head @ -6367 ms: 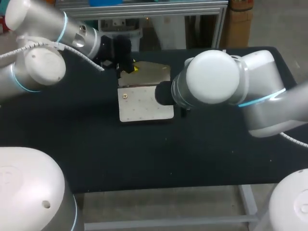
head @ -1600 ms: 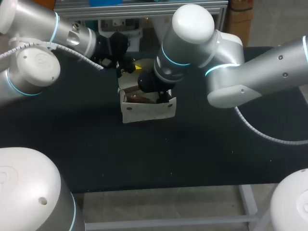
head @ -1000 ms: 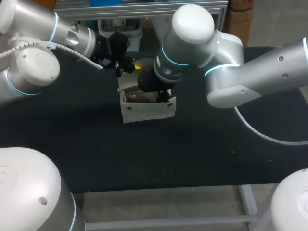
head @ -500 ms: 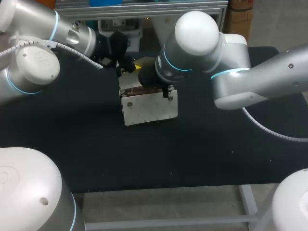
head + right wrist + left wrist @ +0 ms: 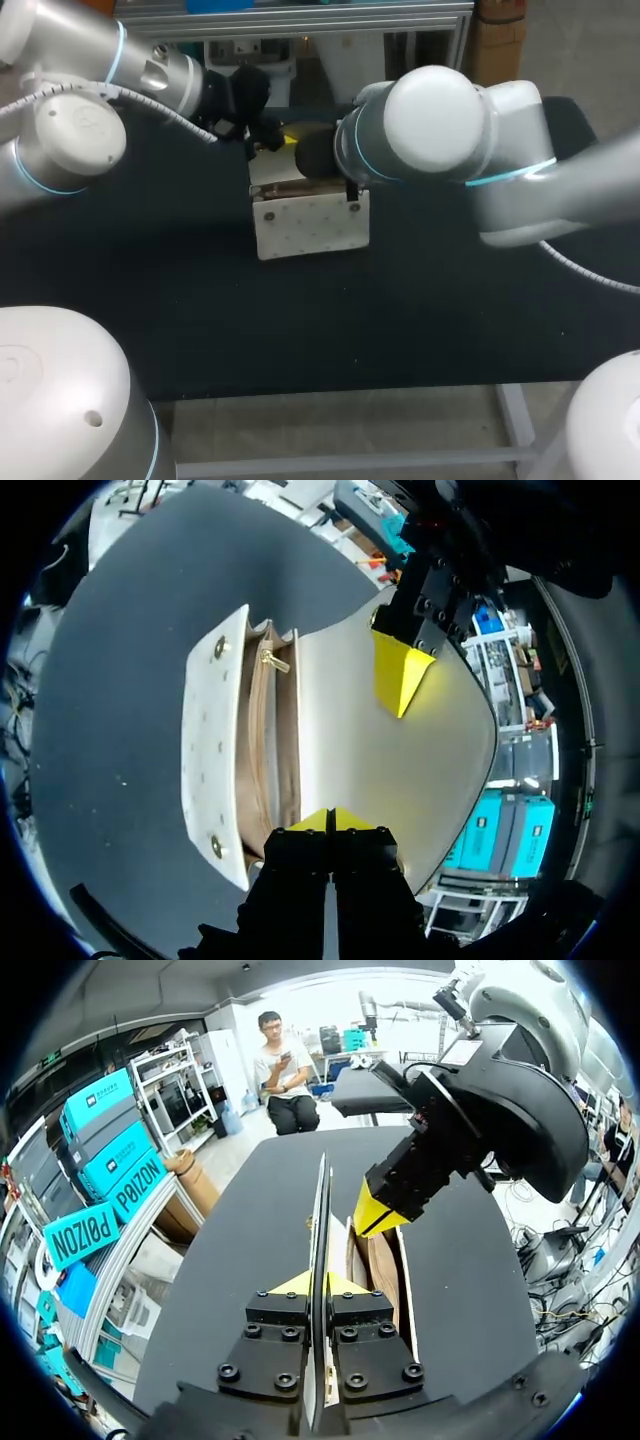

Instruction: Pick up the bag, open it, inspect its contents, close it, and place it on the opposite side

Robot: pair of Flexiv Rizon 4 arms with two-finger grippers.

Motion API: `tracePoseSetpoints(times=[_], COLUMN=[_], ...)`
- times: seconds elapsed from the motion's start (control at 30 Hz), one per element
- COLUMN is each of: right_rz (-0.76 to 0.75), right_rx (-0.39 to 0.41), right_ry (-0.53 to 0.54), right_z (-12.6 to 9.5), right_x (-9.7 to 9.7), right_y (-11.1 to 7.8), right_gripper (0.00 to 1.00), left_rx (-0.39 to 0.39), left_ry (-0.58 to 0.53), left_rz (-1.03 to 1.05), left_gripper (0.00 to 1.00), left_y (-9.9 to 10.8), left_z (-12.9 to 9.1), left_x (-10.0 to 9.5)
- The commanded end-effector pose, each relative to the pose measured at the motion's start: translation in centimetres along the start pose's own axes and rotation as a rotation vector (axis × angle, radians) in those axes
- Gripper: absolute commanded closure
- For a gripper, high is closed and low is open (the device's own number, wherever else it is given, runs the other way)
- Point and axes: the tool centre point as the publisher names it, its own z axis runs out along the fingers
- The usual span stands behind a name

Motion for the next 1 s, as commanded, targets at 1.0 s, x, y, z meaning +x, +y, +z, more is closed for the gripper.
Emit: tracePoseSetpoints(times=[1.0], right_rz=[-0.029], right_rx=[0.077], right_ry=[-0.162], right_z=[-11.1], right_x=[6.4], right_y=[-2.8], right_gripper=[1.00], left_rx=[-0.012], left_ry=[0.328], left_rz=[-0.174], left_gripper=[1.00], left_y=[1.2], left_z=[4.5], left_x=[1.6])
